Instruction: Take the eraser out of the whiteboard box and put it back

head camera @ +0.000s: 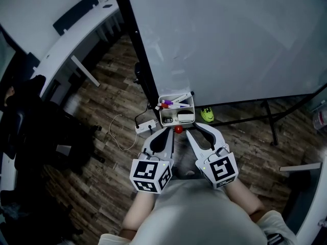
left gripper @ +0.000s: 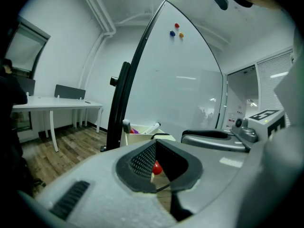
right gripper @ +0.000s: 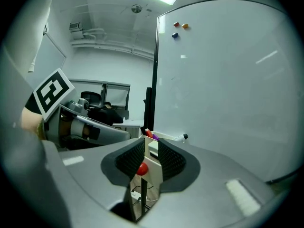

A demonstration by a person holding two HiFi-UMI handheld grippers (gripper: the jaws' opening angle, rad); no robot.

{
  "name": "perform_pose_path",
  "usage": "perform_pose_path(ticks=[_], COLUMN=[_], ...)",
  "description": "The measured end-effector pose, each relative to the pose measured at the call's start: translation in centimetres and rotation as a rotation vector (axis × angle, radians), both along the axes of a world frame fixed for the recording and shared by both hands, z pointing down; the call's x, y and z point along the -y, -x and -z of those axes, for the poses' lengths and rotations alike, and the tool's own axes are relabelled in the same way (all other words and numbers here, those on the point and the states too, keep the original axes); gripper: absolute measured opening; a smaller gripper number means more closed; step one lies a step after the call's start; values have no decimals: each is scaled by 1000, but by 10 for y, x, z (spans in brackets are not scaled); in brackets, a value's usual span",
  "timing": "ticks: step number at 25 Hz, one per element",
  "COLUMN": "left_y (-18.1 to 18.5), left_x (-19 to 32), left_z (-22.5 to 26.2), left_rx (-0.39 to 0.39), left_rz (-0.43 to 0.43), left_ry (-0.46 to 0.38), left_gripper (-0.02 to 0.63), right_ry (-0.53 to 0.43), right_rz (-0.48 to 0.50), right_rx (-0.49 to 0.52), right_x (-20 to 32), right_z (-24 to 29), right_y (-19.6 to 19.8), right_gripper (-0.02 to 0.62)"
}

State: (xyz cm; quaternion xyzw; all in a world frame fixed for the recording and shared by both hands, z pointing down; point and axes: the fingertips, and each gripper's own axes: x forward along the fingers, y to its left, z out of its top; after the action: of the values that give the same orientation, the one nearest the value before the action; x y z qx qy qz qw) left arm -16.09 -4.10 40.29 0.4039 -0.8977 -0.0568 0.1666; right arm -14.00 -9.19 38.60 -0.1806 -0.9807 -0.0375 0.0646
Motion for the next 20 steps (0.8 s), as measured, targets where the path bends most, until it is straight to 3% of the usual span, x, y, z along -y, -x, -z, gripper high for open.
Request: perform_pose_path(ticks=[14, 20], left_y=[-26, -36], left_x=[-5, -5], left_z=[-2, -4], left_rx=[17, 20], left_rz=[-19, -31], left_ry=[11, 10], left_gripper=[3, 5], right_ry=[22, 23], right_rz=[-45, -64], right_rx=[4, 13], right_x=[0, 1], right_z=[-4, -3], right_y=[-30, -42], right_gripper=[6, 5])
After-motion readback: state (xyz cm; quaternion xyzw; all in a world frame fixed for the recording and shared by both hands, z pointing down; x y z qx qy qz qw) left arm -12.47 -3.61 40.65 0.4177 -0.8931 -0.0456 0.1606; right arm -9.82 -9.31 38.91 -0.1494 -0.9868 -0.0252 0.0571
